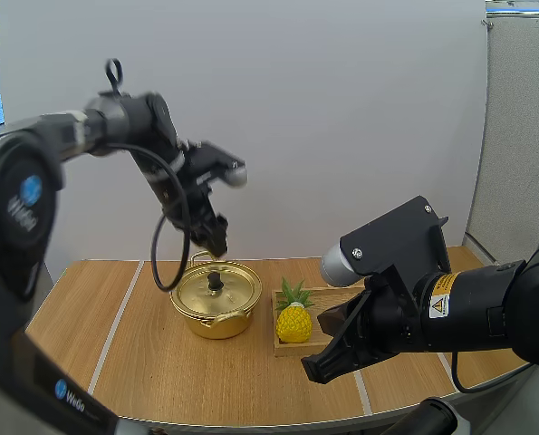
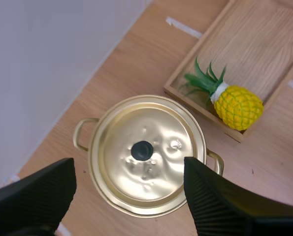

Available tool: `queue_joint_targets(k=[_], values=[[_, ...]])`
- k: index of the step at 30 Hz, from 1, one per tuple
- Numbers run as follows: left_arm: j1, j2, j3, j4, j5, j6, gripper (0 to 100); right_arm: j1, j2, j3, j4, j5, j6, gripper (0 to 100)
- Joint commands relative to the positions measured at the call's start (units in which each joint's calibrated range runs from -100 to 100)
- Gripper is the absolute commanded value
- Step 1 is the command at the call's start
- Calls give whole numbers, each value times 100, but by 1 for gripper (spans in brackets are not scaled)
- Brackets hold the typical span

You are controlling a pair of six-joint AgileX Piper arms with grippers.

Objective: Open the pot, put the grape inside, and close it

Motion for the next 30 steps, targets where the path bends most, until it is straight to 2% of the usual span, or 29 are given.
queue_joint_targets(k=[1,14,27,28,30], values=[[-21,-680,-191,-34,133,-72,100,12,-44,21,15,-74,13,0],[-21,-3374,-274,-34,133,-132,100,12,-44,21,15,-74,13,0],[-21,-4872,-262,-34,133,-870,100,12,-44,21,188,-74,13,0],[-21,-4942,-248,-34,133,-947,96,12,-44,21,234,-74,13,0],[-21,-5109,-189,23,133,-1152,63,4,-44,21,241,-74,13,0]])
